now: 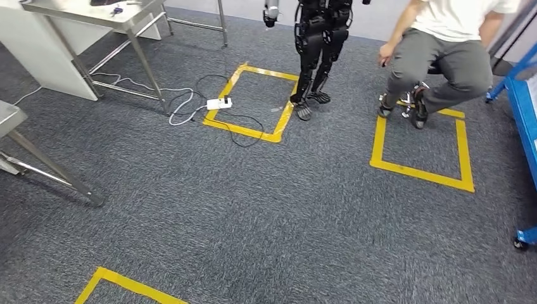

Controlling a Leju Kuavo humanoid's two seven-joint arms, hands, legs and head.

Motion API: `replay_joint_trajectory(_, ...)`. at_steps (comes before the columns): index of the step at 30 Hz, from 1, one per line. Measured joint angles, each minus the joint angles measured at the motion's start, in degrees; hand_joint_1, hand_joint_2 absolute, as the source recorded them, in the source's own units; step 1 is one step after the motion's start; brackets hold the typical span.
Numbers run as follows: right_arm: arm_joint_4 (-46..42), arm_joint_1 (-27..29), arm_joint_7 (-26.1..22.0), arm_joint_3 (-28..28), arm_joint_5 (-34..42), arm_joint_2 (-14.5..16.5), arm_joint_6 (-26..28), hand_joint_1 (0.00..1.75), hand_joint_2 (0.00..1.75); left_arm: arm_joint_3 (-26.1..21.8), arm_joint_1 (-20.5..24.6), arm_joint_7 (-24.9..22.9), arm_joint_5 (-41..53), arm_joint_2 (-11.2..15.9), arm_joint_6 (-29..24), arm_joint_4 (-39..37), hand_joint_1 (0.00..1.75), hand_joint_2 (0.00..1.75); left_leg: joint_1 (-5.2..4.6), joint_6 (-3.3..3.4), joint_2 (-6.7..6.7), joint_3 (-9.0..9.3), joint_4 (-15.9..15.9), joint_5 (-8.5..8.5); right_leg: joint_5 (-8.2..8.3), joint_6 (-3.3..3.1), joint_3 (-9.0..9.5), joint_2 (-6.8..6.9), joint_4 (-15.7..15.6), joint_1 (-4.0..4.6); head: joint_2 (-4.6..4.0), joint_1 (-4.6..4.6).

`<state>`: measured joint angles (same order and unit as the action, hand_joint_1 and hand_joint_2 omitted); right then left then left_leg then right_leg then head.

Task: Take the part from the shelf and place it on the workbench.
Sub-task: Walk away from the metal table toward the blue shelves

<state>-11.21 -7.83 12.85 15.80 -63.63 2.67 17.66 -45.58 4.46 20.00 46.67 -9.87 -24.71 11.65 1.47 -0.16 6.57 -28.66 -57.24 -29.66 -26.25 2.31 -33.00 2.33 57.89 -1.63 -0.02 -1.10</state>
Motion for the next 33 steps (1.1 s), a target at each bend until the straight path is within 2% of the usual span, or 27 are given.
replay_joint_trajectory(2, 0.0, 0.1, 0.0, 0.0, 0.0, -0.2, 0.0, 0.0, 0.0, 0.0, 0.1, -0.3, 0.0, -0.1, 0.4, 0.0, 0.0, 0.0, 0.45, -0.4, -2.05, -0.72, -2.0, -1.72, 0.2, -0.93, 0.01, -1.16, -0.1, 0.0, 0.0, -0.19)
replay_joint_trajectory(4, 0.0, 0.1, 0.0, 0.0, -0.1, -0.2, 0.0, 0.0, 0.0, 0.0, 0.0, -1.0, 0.1, -0.1, 1.0, -0.1, 0.0, 0.0, 0.42, -0.16, -5.13, -4.27, -9.5, -5.89, 0.32, -1.77, -0.08, -2.36, -0.1, 0.36, 0.0, -0.34)
replay_joint_trajectory(5, 0.0, 0.0, 0.0, 0.0, -0.1, -0.2, -0.1, 0.0, 0.0, 0.0, -0.1, -1.9, 0.1, -0.1, 1.6, -0.1, 0.0, 0.0, 0.31, 0.08, -5.88, -6.36, -13.7, -7.59, 0.34, -2.03, -0.12, -3.03, -0.1, 0.62, 0.0, -0.35)
replay_joint_trajectory(6, 0.0, 0.0, 0.0, 0.0, -0.3, -0.1, -0.1, 0.0, 0.0, 0.0, -0.1, -3.1, 0.2, -0.1, 2.4, -0.1, 0.0, 0.0, 0.19, 0.4, -6.4, -8.22, -17.1, -8.52, 0.36, -2.2, -0.13, -3.89, -0.1, 0.9, 0.0, -0.35)
replay_joint_trajectory(7, 0.0, 0.0, 0.0, 0.0, -0.4, -0.1, -0.1, 0.0, 0.0, 0.0, -0.2, -4.2, 0.3, -0.1, 3.0, -0.2, 0.0, 0.0, 0.1, 0.74, -6.57, -8.72, -17.5, -7.79, 0.36, -2.22, -0.06, -4.73, -0.1, 1.1, 0.0, -0.35)
replay_joint_trajectory(8, 0.0, 0.1, 0.0, 0.0, -0.5, -0.1, -0.2, 0.0, 0.0, 0.0, -0.2, -5.1, 0.4, -0.1, 3.5, -0.2, 0.0, 0.0, -0.01, 1.12, -6.79, -8.24, -15.9, -6.12, 0.37, -2.22, 0.05, -5.58, -0.1, 1.24, 0.0, -0.34)
replay_joint_trajectory(9, 0.0, 0.1, 0.0, 0.0, -0.6, -0.1, -0.2, 0.0, 0.0, 0.0, -0.3, -5.6, 0.6, -0.1, 3.8, -0.2, 0.0, 0.0, -0.12, 1.55, -7.27, -6.87, -12.5, -3.82, 0.38, -2.22, 0.19, -6.43, -0.1, 1.33, 0.0, -0.34)
replay_joint_trajectory(11, 0.0, 0.0, 0.0, 0.0, -0.6, -0.1, -0.2, 0.0, 0.0, 0.0, -0.3, -6.0, 0.7, 0.0, 4.0, -0.2, 0.0, 0.0, -0.34, 2.1, -9.86, -3.69, -5.1, -0.28, 0.42, -2.11, 0.26, -7.8, 0.0, 1.62, 0.0, -0.3)
replay_joint_trajectory(13, 0.0, -0.1, 0.0, 0.0, -0.7, 0.0, -0.2, 0.0, 0.0, 0.0, -0.2, -6.8, 0.8, 0.1, 4.4, -0.2, 0.0, 0.0, -0.71, 2.2, -11.18, -2.41, -1.8, 0.82, 0.64, -1.71, -0.13, -8.91, 0.0, 1.72, 0.0, -0.27)
replay_joint_trajectory(15, 0.0, 0.0, 0.0, 0.0, -1.0, 0.0, -0.5, 0.0, 0.0, 0.1, -0.1, -9.6, 1.4, 0.1, 5.9, -0.2, 0.0, 0.0, -0.95, 2.53, -9.79, -2.27, -1.3, 1.28, 0.9, -1.11, -0.79, -9.69, 0.0, 1.58, 0.0, -0.29)
replay_joint_trajectory(17, 0.0, -0.1, 0.1, 0.0, -1.3, -0.1, -1.0, 0.0, 0.0, 0.3, 0.0, -13.8, 2.2, 0.0, 8.7, -0.2, 0.0, 0.0, -0.93, 3.21, -8.4, -1.98, -0.3, 1.96, -0.16, -0.91, -2.15, -7.8, 1.9, 1.65, 0.0, -0.14)
replay_joint_trajectory(19, 0.0, -0.4, 0.1, 0.0, -1.6, -0.1, -1.3, 0.0, 0.0, 0.5, 0.0, -17.2, 2.9, 0.0, 11.3, -0.3, 0.0, 0.0, -0.99, 3.57, -6.72, -1.91, 0.2, 2.25, -3.36, -1.11, -5.45, -4.55, 8.4, 1.65, 0.0, 0.12)
replay_joint_trajectory(21, 0.0, -0.6, 0.2, 0.0, -1.7, -0.1, -1.3, 0.0, 0.0, 0.6, -0.1, -19.2, 3.2, 0.0, 12.6, -0.3, 0.0, 0.0, -1.08, 3.6, -4.96, -2.05, 0.2, 2.21, -6.12, -0.87, -8.9, -3.28, 15.6, 1.44, 0.0, 0.24)
replay_joint_trajectory(22, 0.0, -0.6, 0.2, 0.0, -1.7, -0.2, -1.4, 0.0, 0.0, 0.7, -0.1, -19.7, 3.4, 0.0, 12.9, -0.3, 0.0, 0.0, -1.09, 3.55, -4.16, -2.08, 0.2, 2.16, -6.27, -0.43, -9.21, -3.03, 16.5, 1.23, 0.0, 0.22)
replay_joint_trajectory(23, 0.0, -0.5, 0.2, 0.0, -1.7, -0.2, -1.4, 0.0, 0.0, 0.8, -0.1, -20.1, 3.5, -0.1, 13.1, -0.3, 0.0, 0.0, -1.07, 3.48, -3.48, -2.07, 0.2, 2.1, -5.64, 0.1, -8.41, -2.76, 15.3, 0.99, 0.0, 0.25)
replay_joint_trajectory(24, 0.0, -0.4, 0.2, 0.0, -1.7, -0.2, -1.4, 0.0, 0.0, 0.9, -0.1, -20.3, 3.7, -0.1, 13.2, -0.3, 0.0, 0.0, -1.04, 3.33, -2.82, -1.98, 0.1, 2.01, -4.32, 0.72, -6.29, -2.1, 11.7, 0.72, 0.0, 0.25)
replay_joint_trajectory(26, 0.0, -0.5, 0.1, 0.0, -1.6, -0.2, -1.3, 0.0, 0.0, 1.1, -0.1, -20.4, 3.8, -0.1, 13.4, -0.3, 0.0, 0.0, -1.18, 2.79, -1.7, -1.64, 0.1, 1.65, -1.65, 1.32, -1.52, 0.7, 3.2, 0.48, 0.0, 0.3)
replay_joint_trajectory(27, 0.0, -0.6, 0.1, 0.0, -1.6, -0.2, -1.3, 0.0, 0.0, 1.2, -0.1, -20.4, 3.8, -0.1, 13.4, -0.3, 0.0, 0.0, -1.3, 2.4, -1.15, -1.41, 0.0, 1.4, -0.78, 1.17, 0.07, 1.72, 0.5, 0.59, 0.0, 0.26)
replay_joint_trajectory(28, 0.0, -0.6, 0.1, 0.0, -1.6, -0.2, -1.3, 0.0, 0.0, 1.3, -0.1, -20.4, 3.8, 0.0, 13.5, -0.2, 0.0, 0.0, -1.41, 2.01, -0.6, -1.15, 0.0, 1.16, -0.44, 0.77, 0.62, 2.16, -0.5, 0.78, 0.0, 0.18)
replay_joint_trajectory(30, 0.0, -0.6, 0.0, 0.0, -1.6, -0.3, -1.3, 0.0, 0.0, 1.4, 0.1, -20.4, 3.8, -0.1, 13.5, -0.2, 0.0, 0.0, -1.32, 1.32, 0.48, -0.63, 0.0, 0.77, -0.24, -0.12, 0.63, 0.86, -0.6, 0.99, 0.0, 0.0)
replay_joint_trajectory(31, 0.0, -0.5, 0.0, 0.0, -1.6, -0.3, -1.3, 0.0, 0.0, 1.4, 0.2, -20.4, 3.8, -0.1, 13.5, -0.2, 0.0, 0.0, -1.11, 0.96, 0.12, -0.51, -0.2, 0.4, -0.16, -0.5, 0.7, 0.15, -0.7, 0.77, 0.0, -0.09)
replay_joint_trajectory(32, 0.0, -0.4, 0.0, 0.0, -1.6, -0.4, -1.3, 0.0, 0.0, 1.4, 0.2, -20.4, 3.8, -0.1, 13.5, -0.2, 0.0, 0.0, -0.89, 0.67, -1.03, -0.72, -1.1, -0.41, -0.04, -0.98, 0.81, -0.51, -0.7, 0.54, 0.0, -0.2)
replay_joint_trajectory(33, 0.0, -0.5, 0.0, 0.0, -1.6, -0.5, -1.3, 0.0, 0.0, 1.4, 0.3, -20.4, 3.8, -0.1, 13.6, -0.2, 0.0, 0.0, -0.7, 0.42, -2.7, -1.53, -3.3, -1.92, 0.09, -1.55, 1.02, -1.17, -0.8, 0.33, 0.0, -0.33)
